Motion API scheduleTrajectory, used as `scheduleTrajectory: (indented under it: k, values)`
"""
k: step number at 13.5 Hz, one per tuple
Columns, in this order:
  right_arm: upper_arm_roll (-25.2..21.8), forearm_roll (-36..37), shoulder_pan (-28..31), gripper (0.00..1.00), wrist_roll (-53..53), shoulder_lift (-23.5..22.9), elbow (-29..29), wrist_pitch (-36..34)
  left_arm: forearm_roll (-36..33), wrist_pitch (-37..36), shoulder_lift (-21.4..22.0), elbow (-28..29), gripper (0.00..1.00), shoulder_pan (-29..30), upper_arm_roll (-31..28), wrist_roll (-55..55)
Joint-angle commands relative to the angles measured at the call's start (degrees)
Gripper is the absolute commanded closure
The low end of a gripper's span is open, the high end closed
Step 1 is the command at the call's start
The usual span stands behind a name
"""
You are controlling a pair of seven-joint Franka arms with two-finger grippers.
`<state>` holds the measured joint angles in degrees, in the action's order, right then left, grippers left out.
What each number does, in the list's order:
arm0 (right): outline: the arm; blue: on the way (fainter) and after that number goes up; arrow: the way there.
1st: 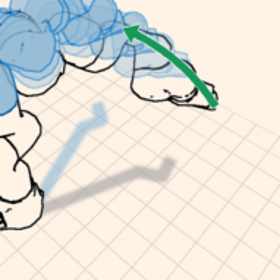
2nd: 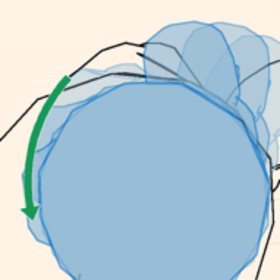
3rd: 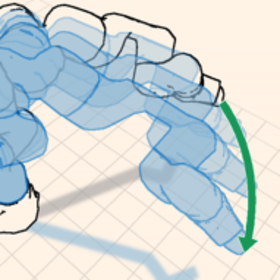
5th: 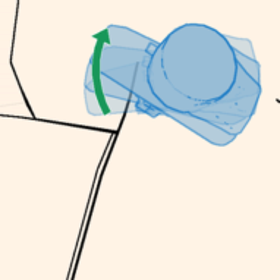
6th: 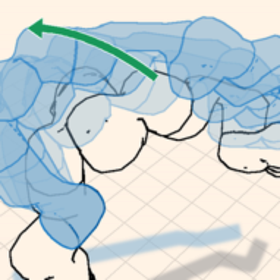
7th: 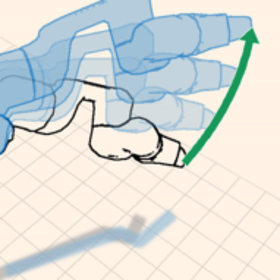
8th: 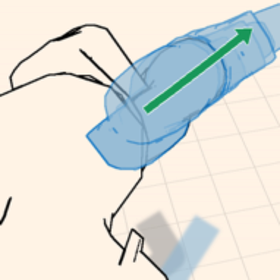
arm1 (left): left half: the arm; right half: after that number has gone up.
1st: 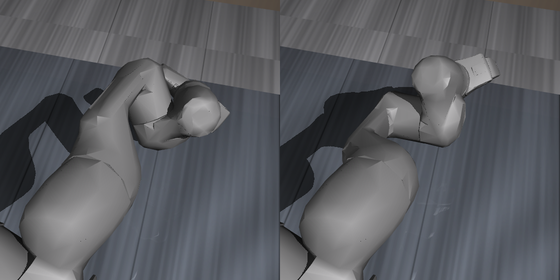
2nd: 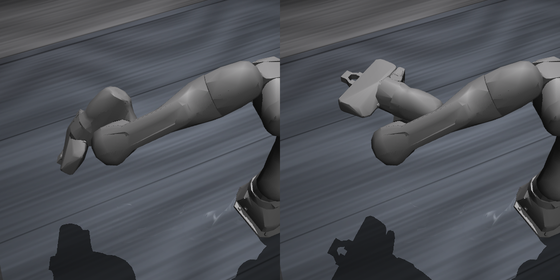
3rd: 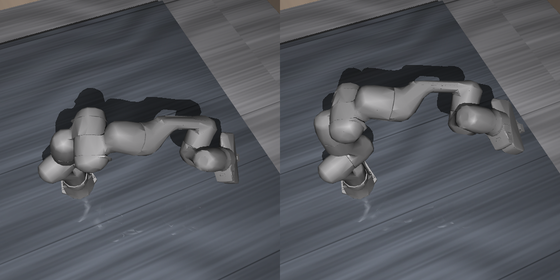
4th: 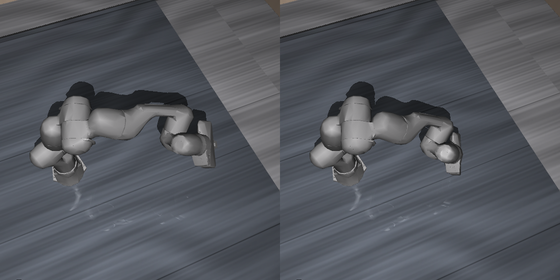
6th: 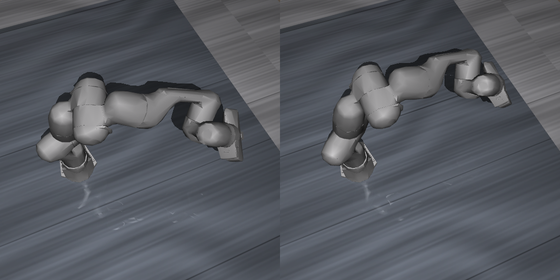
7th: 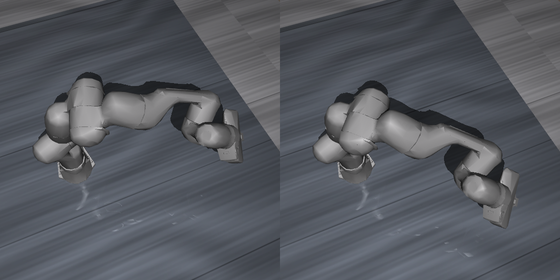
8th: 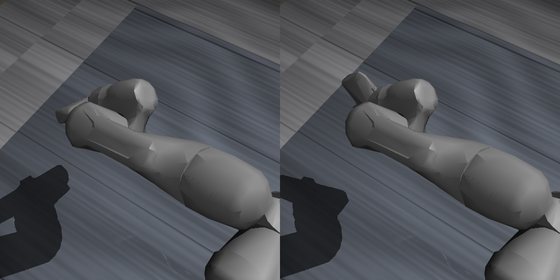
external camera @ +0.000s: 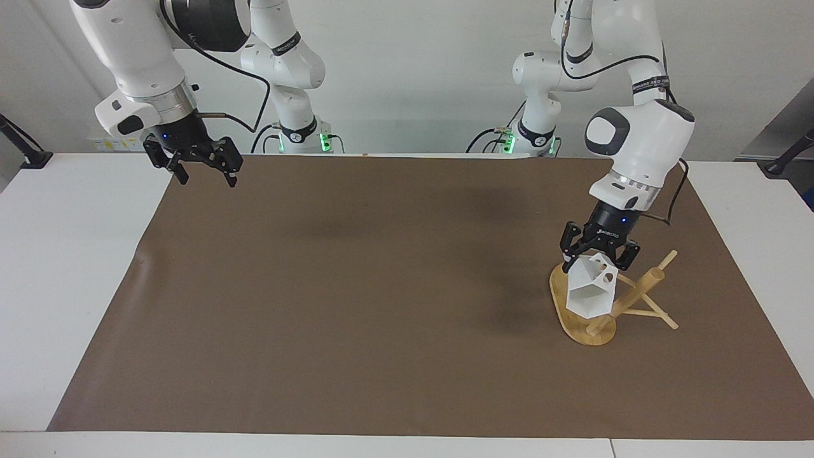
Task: Hang cup on rack
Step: 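Carry the cup with the left gripper onto a wooden rack peg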
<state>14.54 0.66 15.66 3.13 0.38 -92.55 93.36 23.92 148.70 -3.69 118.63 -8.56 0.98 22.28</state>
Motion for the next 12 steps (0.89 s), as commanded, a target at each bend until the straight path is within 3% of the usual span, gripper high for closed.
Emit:
scheduleTrajectory:
  k: [1,12]
  values:
    - [0.05,-1.1,0.6,0.0,0.83,0.58,0.09,-1.08,-1.51,-1.22,-0.36,-0.77,1.0,0.65,0.16,-4.42]
    - [0.13,-1.1,0.33,0.0,0.48,0.58,0.09,-0.9,-1.6,-4.47,-0.36,-1.56,1.0,1.88,0.16,-18.05]
